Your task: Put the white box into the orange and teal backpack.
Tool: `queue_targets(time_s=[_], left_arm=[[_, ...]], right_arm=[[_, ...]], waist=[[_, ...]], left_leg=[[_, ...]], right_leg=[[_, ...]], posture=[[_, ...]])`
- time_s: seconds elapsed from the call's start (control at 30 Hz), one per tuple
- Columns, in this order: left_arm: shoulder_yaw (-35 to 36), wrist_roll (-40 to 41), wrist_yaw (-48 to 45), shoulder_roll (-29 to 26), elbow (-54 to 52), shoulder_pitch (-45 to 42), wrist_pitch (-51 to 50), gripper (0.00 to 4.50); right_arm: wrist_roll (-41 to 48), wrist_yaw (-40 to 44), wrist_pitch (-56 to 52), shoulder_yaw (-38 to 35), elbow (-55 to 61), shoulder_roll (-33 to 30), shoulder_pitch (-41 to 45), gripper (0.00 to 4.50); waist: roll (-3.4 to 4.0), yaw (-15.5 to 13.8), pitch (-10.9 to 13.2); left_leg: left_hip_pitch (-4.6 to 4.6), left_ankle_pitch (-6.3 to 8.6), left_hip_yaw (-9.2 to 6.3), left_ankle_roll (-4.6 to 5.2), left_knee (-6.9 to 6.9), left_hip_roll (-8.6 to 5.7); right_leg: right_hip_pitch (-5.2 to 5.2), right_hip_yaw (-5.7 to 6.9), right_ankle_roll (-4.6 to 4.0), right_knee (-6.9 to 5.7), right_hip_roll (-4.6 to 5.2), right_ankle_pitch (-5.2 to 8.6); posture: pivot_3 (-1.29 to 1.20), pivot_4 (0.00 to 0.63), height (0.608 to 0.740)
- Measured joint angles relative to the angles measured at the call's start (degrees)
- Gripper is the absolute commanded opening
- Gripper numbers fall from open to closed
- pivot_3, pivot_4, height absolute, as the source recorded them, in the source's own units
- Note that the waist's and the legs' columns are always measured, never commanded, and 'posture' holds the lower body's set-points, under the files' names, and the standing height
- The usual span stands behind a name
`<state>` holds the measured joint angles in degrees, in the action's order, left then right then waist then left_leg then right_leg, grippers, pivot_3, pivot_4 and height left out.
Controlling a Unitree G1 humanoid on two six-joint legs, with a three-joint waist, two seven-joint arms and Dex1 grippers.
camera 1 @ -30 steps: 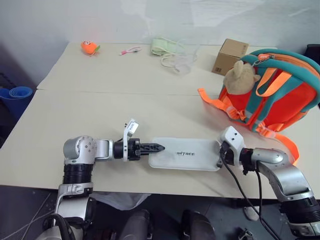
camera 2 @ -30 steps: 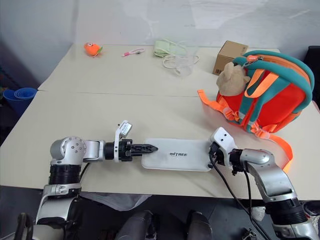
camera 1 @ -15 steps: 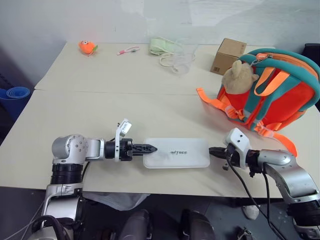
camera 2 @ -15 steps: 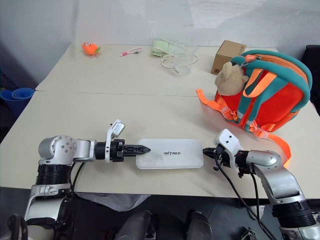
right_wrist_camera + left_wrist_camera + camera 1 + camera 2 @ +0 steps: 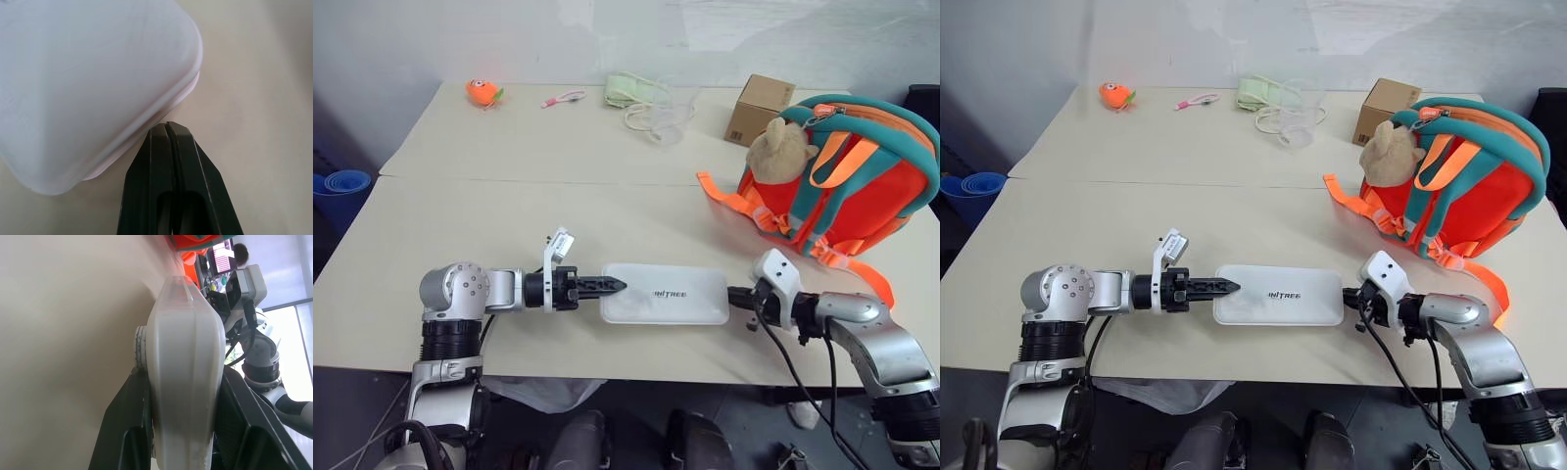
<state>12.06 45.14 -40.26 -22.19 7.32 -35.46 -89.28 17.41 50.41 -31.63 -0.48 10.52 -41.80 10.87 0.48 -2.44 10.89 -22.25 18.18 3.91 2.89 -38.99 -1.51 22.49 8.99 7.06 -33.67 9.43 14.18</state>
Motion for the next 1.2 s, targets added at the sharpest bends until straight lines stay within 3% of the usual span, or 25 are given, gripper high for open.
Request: queue_targets(time_s=[0.03,0.17,0.27,0.4,0.5,0.53,0.83,1.0,1.2], left_arm=[[0.45,0.48,-0.04,-0.53,-0.01,-0.04,-0.13,1.26],[8.29,2.35,-0.64,-8.68,0.06,-0.4,-1.06,1.24],[14.11,4.76,-0.82,-11.85,-0.33,-1.97,-1.81,1.24],[18.63,9.39,-0.71,-13.36,-2.25,-3.0,-3.03,1.24],[19.41,12.08,-0.59,-13.8,-3.6,-3.58,-3.23,1.24],[19.58,12.87,-0.42,-13.75,-4.38,-3.68,-3.25,1.24],[21.76,15.41,2.4,-12.73,-5.02,-4.85,-2.94,1.24],[21.7,15.74,3.77,-13.49,-7.43,-4.7,-0.58,1.24],[21.34,15.3,5.38,-15.01,-7.24,-4.51,3.37,1.24]], right_arm=[[1.21,0.19,-1.0,-1.93,1.19,-0.8,-1.79,0.0],[7.79,0.93,-8.2,-19.71,3.39,-6.38,-9.75,1.18],[12.88,-0.68,-13.27,-28.61,5.36,-6.72,-10.26,2.12],[18.53,-5.0,-19.3,-34.04,4.38,-5.61,-4.66,3.43],[21.22,-8.44,-22.41,-33.38,1.22,-5.05,3.52,4.4],[21.55,-9.41,-22.69,-32.5,0.03,-4.48,5.84,4.5],[16.21,-14.83,-17.12,-21.26,-16.04,2.17,20.63,4.5],[15.31,-12.5,-11.44,-18.59,-22.1,5.49,24.42,3.28],[15.53,-8.28,-9.42,-17.89,-22.47,5.49,24.1,1.2]], waist=[[0.02,-0.13,0.03],[0.01,-0.21,0.22],[-0.02,0.26,0.24],[-0.02,0.72,0.24],[-0.03,1.08,0.26],[-0.04,1.1,0.26],[-0.06,1.31,0.3],[-0.09,1.52,0.33],[-0.09,1.91,0.33]], left_leg=[[-0.08,0.0,-0.02,0.0,0.01,0.0],[-0.19,0.02,-0.01,-0.02,0.07,0.03],[-0.16,0.05,0.0,-0.04,0.08,0.13],[-0.14,0.06,-0.01,-0.05,0.08,0.13],[-0.14,0.07,-0.02,-0.08,0.11,0.13],[-0.14,0.08,-0.03,-0.09,0.13,0.15],[-0.14,-0.09,0.17,0.2,0.19,0.15],[-0.13,-0.09,0.19,0.2,0.18,0.2],[-0.12,-0.08,0.2,0.18,0.17,0.23]], right_leg=[[0.05,-0.01,0.0,0.02,0.0,0.0],[0.16,0.03,-0.01,0.13,-0.05,0.0],[0.13,0.03,0.0,0.13,-0.09,0.0],[0.13,-0.11,-0.01,0.11,-0.01,0.0],[0.15,-0.19,-0.02,0.1,-0.04,0.0],[0.15,-0.24,-0.05,0.11,-0.07,0.02],[0.23,-0.03,-0.1,0.1,-0.21,0.05],[0.23,-0.04,-0.1,0.11,-0.28,0.05],[0.23,-0.05,-0.1,0.09,-0.3,0.05]], posture=[[0.0,0.15,0.74],[0.0,0.15,0.74],[0.0,0.15,0.74],[0.0,0.15,0.74],[0.0,0.15,0.74],[0.0,0.15,0.74],[0.0,0.15,0.74],[0.0,0.15,0.74],[0.0,0.15,0.74]])
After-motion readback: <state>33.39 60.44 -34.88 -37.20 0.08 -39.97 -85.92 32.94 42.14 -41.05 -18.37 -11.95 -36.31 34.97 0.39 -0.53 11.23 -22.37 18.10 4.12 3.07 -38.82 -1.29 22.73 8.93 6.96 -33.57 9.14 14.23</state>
